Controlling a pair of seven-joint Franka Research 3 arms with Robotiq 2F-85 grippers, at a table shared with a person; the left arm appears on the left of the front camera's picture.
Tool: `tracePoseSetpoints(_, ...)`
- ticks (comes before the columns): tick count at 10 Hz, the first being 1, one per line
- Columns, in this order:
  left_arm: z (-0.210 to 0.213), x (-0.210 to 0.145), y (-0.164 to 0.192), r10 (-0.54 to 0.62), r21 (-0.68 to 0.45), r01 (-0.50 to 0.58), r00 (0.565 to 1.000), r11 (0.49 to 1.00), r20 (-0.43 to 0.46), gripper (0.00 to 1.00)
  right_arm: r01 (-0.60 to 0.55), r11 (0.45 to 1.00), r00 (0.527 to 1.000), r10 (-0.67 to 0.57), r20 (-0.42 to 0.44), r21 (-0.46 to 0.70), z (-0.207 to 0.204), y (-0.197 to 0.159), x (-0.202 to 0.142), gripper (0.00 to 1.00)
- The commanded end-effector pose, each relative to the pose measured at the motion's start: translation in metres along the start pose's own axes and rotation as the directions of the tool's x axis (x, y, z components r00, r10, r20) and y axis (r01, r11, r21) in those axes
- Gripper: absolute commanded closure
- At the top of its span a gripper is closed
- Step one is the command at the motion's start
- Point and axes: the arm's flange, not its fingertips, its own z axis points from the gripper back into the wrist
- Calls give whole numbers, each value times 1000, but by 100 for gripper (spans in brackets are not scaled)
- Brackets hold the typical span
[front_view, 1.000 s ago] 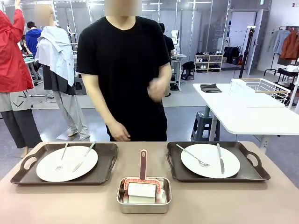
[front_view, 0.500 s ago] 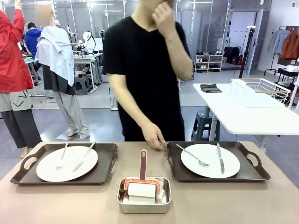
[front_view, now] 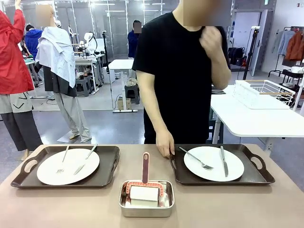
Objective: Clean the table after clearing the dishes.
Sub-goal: When the left (or right) Handle tray is removed, use the left hand (or right hand) to clean the left (or right) side of the table with the Lint Roller.
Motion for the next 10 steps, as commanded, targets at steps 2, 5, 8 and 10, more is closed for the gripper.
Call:
tracePoseSetpoints(2,3,-2,0,-13,-10,13,1000,1000,2,0,-5,1000,1000,5,-15,-5,1,1,0,0)
tracePoseSetpoints(5,3,-2,0,-13,-10,13,1000,1000,2,0,-5,1000,1000,5,-15,-5,1,1,0,0)
tracePoseSetpoints(8,3,-2,0,-13,-10,13,1000,1000,2,0,-5,1000,1000,5,-15,-5,1,1,0,0)
tracePoseSetpoints(10,3,-2,0,-13,-10,13,1000,1000,2,0,-5,1000,1000,5,-15,-5,1,1,0,0)
